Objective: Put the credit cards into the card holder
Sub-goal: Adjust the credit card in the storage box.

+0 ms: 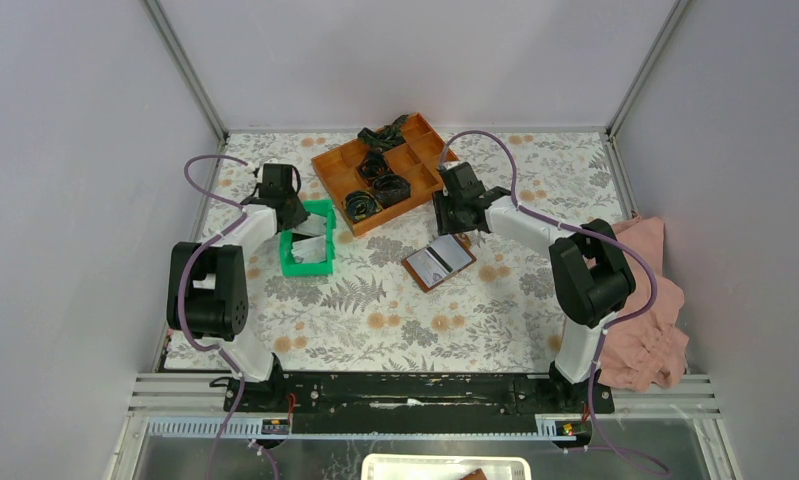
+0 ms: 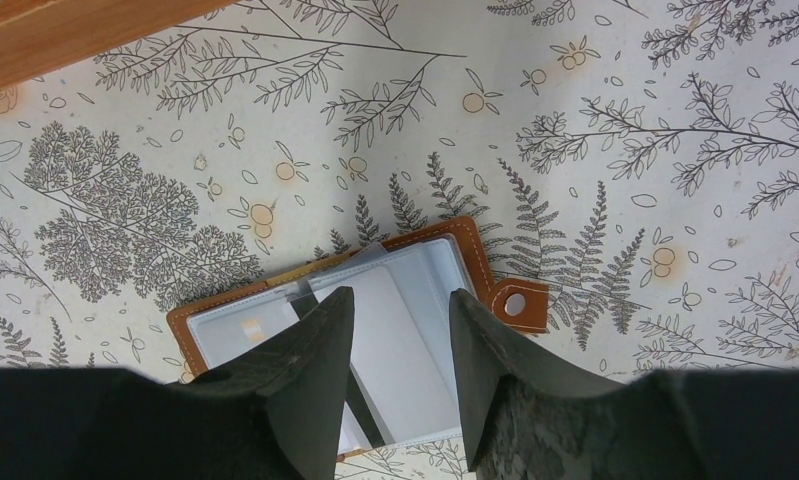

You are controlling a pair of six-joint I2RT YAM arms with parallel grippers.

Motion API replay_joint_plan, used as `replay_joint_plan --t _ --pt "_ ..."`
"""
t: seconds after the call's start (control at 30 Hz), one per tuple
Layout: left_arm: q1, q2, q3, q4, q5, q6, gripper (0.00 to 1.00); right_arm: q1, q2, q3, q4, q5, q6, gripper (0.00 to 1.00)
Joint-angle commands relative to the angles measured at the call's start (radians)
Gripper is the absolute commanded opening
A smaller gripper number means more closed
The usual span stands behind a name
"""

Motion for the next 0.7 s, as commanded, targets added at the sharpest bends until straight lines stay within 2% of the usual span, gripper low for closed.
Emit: replay_joint_plan --t 0.0,0.2,0.67 --pt "0.007 -0.026 0.028 0.033 0.032 0.016 0.20 0.011 -0.058 -0.003 0.019 0.038 -0.008 0.48" --pt "0.007 -0.055 0.028 0.018 0.029 0.023 0.11 0.011 -0.065 -0.001 0.018 0.035 -0.005 0.48" --pt "0.007 -0.091 0.032 -0.008 0.034 0.037 0.09 0.011 -0.071 0.003 0.016 0.034 -0.002 0.48"
